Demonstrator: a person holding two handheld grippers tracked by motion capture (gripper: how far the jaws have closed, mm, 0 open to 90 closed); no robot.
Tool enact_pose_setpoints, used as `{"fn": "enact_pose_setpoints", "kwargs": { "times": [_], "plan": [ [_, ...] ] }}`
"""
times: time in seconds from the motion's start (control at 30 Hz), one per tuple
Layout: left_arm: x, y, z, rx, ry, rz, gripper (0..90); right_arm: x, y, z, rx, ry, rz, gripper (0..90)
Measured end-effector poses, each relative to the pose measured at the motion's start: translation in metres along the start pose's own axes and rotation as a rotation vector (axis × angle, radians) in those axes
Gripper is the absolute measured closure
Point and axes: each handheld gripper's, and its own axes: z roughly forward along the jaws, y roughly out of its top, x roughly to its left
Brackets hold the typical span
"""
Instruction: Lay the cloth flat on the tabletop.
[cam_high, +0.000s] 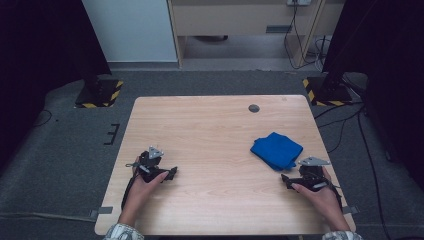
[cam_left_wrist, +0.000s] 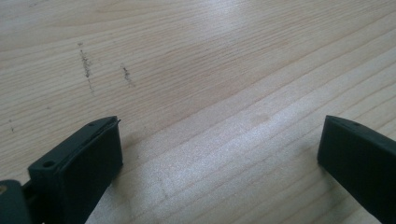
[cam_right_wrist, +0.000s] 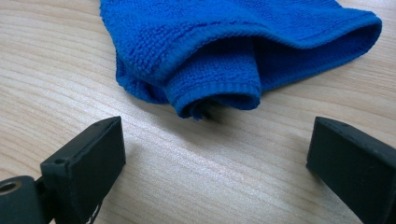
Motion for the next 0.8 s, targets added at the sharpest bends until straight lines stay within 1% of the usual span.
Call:
{"fn": "enact_pose_setpoints", "kwargs": {
  "times": [0.07, 0.23, 0.27, 0.3, 0.33, 0.37, 0.4, 0.43, 0.5, 0.53, 0.6, 0.63, 0.67, 0.7, 0.73, 0.8],
  "plan": [
    [0.000, 0.000, 0.000, 0.000, 0.000, 0.000, 0.0, 0.000, 0.000, 0.000, -0.001, -0.008, 0.008, 4.4],
    [0.000, 0.000, 0.000, 0.000, 0.001, -0.001, 0.0, 0.000, 0.000, 0.000, 0.001, -0.012, 0.012, 4.9],
    [0.000, 0.000, 0.000, 0.000, 0.002, -0.002, 0.0, 0.000, 0.001, -0.002, 0.005, 0.002, 0.030, 6.4],
    [0.000, 0.000, 0.000, 0.000, 0.002, -0.002, 0.0, 0.000, 0.001, -0.002, 0.005, 0.002, 0.030, 6.4],
    [0.000, 0.000, 0.000, 0.000, 0.003, -0.002, 0.0, -0.001, 0.001, -0.003, 0.002, 0.008, 0.045, 6.9],
    [0.000, 0.000, 0.000, 0.000, 0.003, -0.002, 0.0, -0.003, 0.002, -0.004, 0.004, 0.023, 0.058, 6.8],
    [0.000, 0.000, 0.000, 0.000, 0.003, -0.002, 0.0, -0.004, 0.004, -0.007, -0.002, 0.019, 0.063, 7.0],
    [0.000, 0.000, 0.000, 0.000, 0.003, -0.003, 0.0, -0.004, 0.005, -0.008, -0.002, 0.020, 0.054, 6.9],
    [-0.001, 0.000, 0.000, -0.001, 0.005, -0.003, 0.0, -0.005, 0.008, -0.010, -0.001, 0.027, 0.054, 6.6],
    [-0.001, 0.000, 0.000, 0.000, 0.005, -0.003, 0.0, -0.002, 0.016, -0.015, -0.023, 0.027, 0.038, 7.1],
    [-0.002, 0.000, 0.000, 0.000, 0.007, -0.006, 0.0, 0.001, 0.021, -0.018, -0.046, 0.026, 0.014, 7.2],
    [-0.002, 0.000, 0.000, 0.000, 0.007, -0.006, 0.0, 0.001, 0.021, -0.018, -0.046, 0.026, 0.014, 7.2],
    [-0.002, 0.000, 0.000, 0.001, 0.009, -0.006, 0.0, 0.005, 0.028, -0.022, -0.074, 0.066, 0.010, 7.7],
    [-0.002, 0.000, 0.000, 0.001, 0.009, -0.006, 0.0, 0.005, 0.028, -0.022, -0.074, 0.066, 0.010, 7.7],
    [-0.002, 0.000, 0.000, 0.001, 0.010, -0.007, 0.0, 0.008, 0.034, -0.024, -0.100, 0.079, -0.005, 7.4],
    [-0.002, 0.000, 0.000, 0.002, 0.011, -0.009, 0.0, 0.011, 0.039, -0.024, -0.120, 0.075, -0.016, 7.3]
  ]
}}
